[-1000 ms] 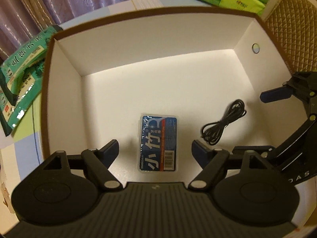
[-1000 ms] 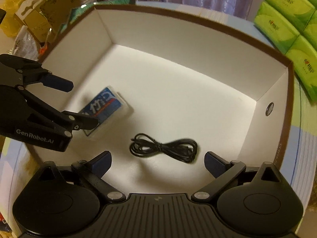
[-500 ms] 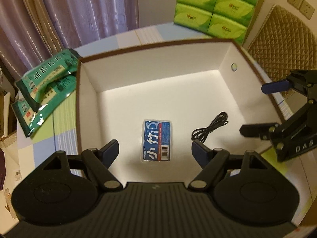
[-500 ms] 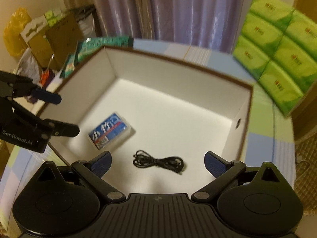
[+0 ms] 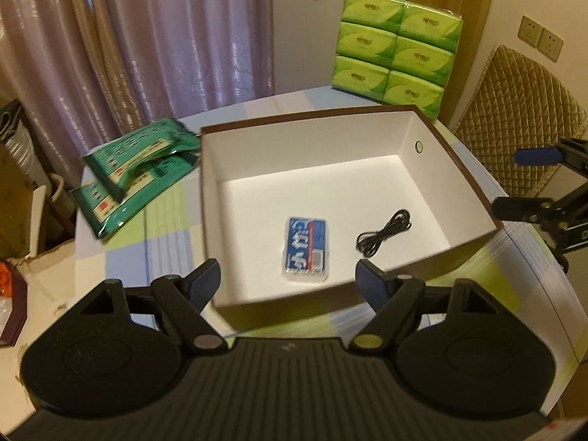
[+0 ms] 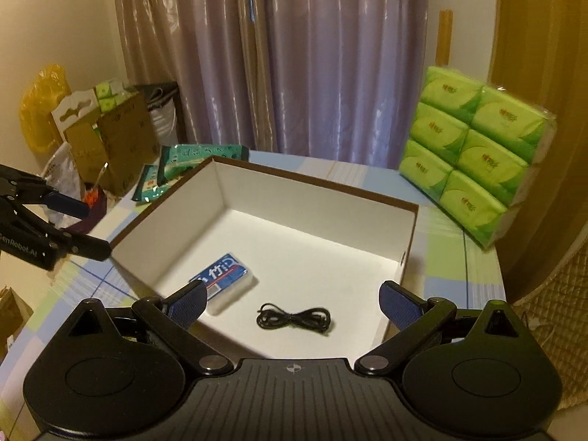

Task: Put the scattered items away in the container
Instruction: 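Lift both tools out of the box and return toward the items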

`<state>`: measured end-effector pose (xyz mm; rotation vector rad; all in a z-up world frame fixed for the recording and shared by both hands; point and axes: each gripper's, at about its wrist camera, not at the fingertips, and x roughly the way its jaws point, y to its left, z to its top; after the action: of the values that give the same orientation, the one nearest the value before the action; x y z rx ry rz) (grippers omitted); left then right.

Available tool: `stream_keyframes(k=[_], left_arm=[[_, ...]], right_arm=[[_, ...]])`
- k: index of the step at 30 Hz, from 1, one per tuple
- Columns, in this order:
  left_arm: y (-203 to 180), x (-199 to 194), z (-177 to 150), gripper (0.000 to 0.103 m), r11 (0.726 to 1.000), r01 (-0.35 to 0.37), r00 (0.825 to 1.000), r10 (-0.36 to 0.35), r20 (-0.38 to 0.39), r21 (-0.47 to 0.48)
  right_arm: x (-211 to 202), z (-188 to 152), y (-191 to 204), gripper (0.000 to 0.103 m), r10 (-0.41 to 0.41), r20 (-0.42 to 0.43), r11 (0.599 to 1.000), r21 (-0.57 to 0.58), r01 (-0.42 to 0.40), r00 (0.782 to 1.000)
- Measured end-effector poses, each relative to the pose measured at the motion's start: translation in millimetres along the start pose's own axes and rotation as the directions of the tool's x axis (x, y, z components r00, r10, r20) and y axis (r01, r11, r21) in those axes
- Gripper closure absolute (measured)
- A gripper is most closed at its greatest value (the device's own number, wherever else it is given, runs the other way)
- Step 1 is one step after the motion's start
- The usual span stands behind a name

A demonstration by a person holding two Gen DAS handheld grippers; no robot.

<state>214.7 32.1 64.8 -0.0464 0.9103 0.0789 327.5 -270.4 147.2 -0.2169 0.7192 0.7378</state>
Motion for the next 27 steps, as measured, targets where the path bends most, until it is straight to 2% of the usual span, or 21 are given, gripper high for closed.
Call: stream_keyframes(k=[6, 12, 18, 27], left_arm=[[4, -22, -42, 0.025, 0.999, -0.035, 0.999, 0.035, 0.007, -0.016], [7, -23, -89, 0.024, 0.994, -0.054, 0.998, 0.051, -0.028, -0.097], [6, -16, -123, 0.024, 0.983, -0.019, 0.997, 0.004, -0.081, -0.182], [-4, -1, -145, 0.024, 0.985, -0.010, 0.992, -0.012, -0.127, -0.173]], right_arm=[[-23, -36, 12, 0.005, -0.007, 0.023, 0.999, -0.036, 0.008, 1.000], [-30, -76, 28, 0.005, -0.049, -0.027, 0.995, -0.083, 0.047, 0.998], [-29, -109, 39, 0.005, -0.024, -0.111, 0.999, 0.027, 0.027, 0.993], [-14, -143, 54, 0.005, 0.002, -0.248, 0.985, 0.169, 0.041, 0.969]])
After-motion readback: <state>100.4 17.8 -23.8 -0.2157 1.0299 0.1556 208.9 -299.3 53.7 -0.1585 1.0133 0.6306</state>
